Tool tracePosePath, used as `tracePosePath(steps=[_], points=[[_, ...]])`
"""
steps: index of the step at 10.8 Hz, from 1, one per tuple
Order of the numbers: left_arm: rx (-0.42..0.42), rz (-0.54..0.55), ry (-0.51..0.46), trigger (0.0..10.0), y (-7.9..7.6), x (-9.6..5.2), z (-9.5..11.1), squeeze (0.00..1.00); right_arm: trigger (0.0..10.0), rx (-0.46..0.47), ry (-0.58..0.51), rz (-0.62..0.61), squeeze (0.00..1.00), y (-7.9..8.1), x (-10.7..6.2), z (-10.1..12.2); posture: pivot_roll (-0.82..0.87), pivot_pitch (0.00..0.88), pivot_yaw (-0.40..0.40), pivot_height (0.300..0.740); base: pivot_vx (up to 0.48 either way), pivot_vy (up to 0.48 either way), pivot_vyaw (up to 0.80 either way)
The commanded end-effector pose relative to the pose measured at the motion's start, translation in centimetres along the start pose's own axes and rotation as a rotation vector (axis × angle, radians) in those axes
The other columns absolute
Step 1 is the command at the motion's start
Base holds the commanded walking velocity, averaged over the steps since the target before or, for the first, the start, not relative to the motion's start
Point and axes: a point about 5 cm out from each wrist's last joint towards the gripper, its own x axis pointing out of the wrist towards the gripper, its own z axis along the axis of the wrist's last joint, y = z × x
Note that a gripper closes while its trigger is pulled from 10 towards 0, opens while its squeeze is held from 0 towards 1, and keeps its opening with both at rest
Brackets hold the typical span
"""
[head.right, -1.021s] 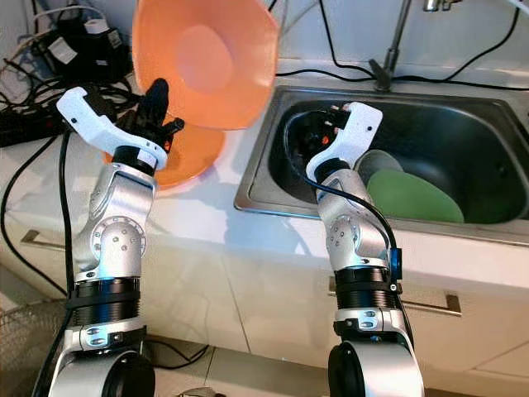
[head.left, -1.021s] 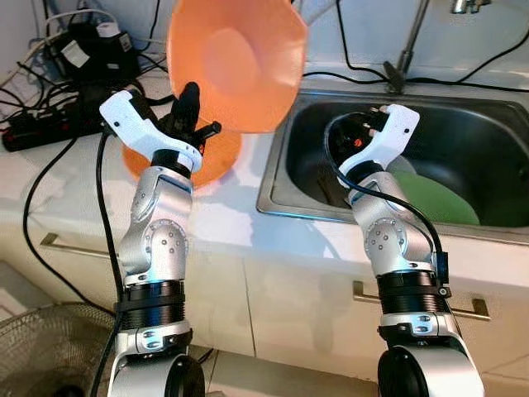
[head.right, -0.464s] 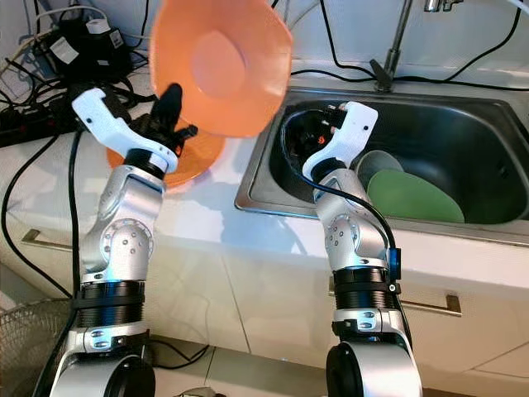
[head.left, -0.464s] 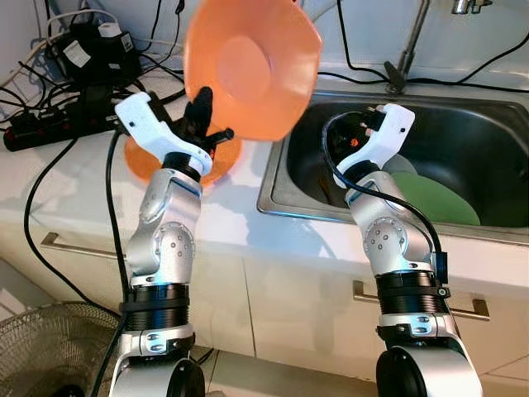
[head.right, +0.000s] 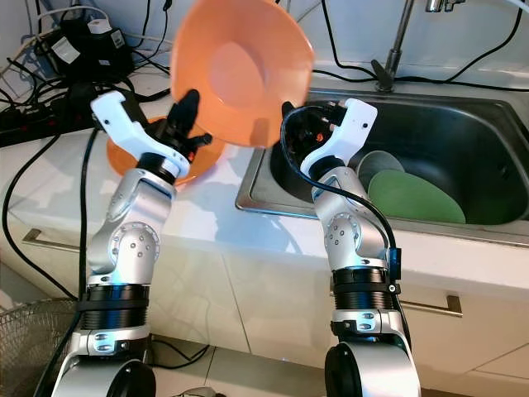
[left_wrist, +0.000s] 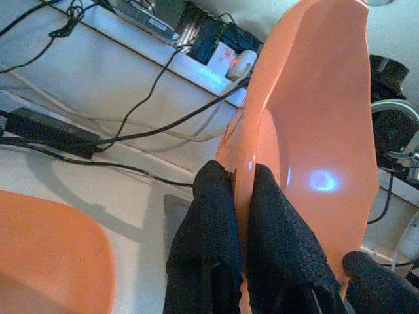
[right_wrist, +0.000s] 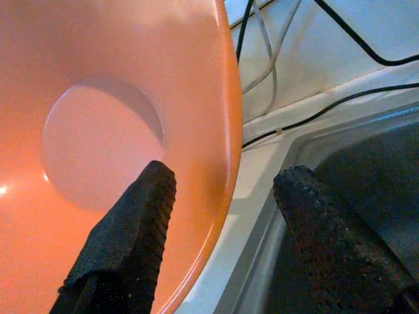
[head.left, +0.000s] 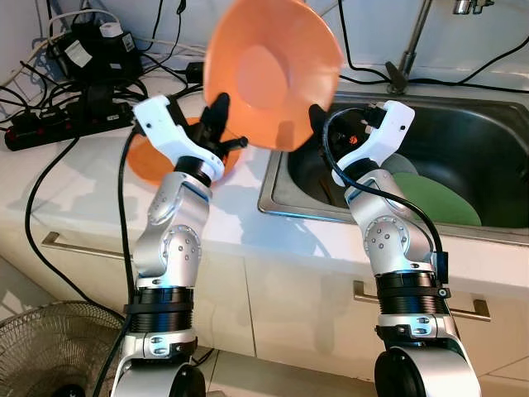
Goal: Kitchen organization
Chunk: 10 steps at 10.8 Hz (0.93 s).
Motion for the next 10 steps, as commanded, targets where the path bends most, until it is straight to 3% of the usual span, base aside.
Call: tracePosePath(steps=[1, 6, 7, 8, 10], points=[[-0.005, -0.041, -0.020, 10.0, -0.58, -0.03, 0.55, 0.00, 10.0, 0.006, 0.000, 0.014, 0.00, 0.19, -0.11, 0.09, 0.08, 0.000, 0.076, 0.740, 0.000, 0.000, 0.00], [-0.052, -0.102, 0.007, 10.0, -1.22, -0.17, 0.17, 0.00, 10.0, 0.014, 0.001, 0.004, 0.00, 0.09, -0.04, 0.01, 0.08, 0.000, 0.074, 0.740, 0.000, 0.000, 0.00], [-0.055, -0.108, 0.012, 10.0, -1.28, -0.22, -0.02, 0.00, 4.2, 0.012, -0.003, 0.003, 0.00, 0.08, -0.03, 0.03, 0.08, 0.000, 0.072, 0.740, 0.000, 0.000, 0.00], [-0.062, -0.106, 0.014, 10.0, -1.25, -0.22, -0.11, 0.00, 0.0, 0.010, -0.009, 0.005, 0.00, 0.10, -0.04, 0.08, 0.08, 0.000, 0.072, 0.740, 0.000, 0.000, 0.00], [-0.068, -0.106, 0.016, 10.0, -1.26, -0.24, -0.14, 0.00, 0.0, 0.011, -0.013, 0.011, 0.00, 0.19, -0.04, 0.14, 0.08, 0.000, 0.071, 0.740, 0.000, 0.000, 0.00]])
